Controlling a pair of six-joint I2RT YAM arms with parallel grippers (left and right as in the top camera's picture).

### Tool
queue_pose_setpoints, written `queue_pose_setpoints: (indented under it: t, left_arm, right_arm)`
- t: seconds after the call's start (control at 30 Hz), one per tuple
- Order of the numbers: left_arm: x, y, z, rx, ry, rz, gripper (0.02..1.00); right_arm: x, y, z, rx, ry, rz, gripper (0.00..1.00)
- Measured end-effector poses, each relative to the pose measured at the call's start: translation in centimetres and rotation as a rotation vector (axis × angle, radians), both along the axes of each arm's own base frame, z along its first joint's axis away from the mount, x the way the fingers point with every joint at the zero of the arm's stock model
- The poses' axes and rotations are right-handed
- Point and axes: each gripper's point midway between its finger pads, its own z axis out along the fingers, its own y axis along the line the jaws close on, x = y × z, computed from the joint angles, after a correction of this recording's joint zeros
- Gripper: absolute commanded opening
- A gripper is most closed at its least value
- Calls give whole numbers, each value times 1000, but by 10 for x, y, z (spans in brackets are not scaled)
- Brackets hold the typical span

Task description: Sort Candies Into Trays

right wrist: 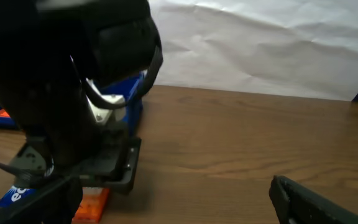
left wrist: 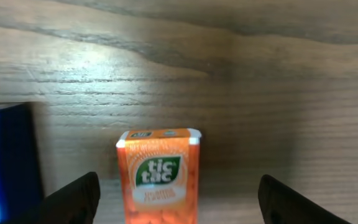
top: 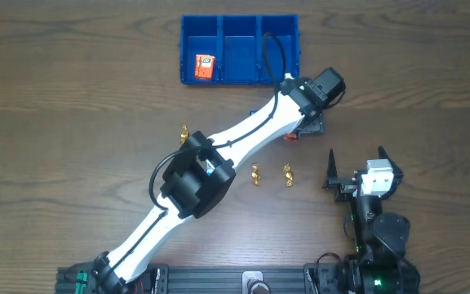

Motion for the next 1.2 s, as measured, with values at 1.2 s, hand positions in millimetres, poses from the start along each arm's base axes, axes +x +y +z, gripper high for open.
queue_pose_setpoints:
  t: [1.2]
  left_arm:
    - [157,214,145,78,-307,73,329]
  right_arm:
    - [0,0,0,0,0,0,998]
